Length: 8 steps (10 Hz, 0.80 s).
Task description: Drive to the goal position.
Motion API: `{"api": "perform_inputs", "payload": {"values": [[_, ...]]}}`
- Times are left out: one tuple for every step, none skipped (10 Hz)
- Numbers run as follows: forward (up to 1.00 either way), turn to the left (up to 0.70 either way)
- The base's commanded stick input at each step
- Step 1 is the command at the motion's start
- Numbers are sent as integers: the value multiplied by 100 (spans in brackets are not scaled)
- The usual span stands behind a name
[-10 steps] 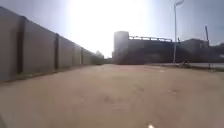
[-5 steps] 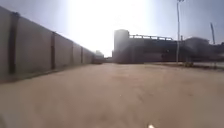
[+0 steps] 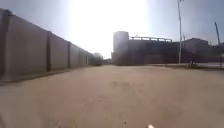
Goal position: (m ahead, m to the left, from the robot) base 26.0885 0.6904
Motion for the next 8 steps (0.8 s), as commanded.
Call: {"api": "perform_inputs", "payload": {"values": [[100,0],[100,0],[100,0],[100,0],[100,0],[100,0],[100,0],[100,0]]}}
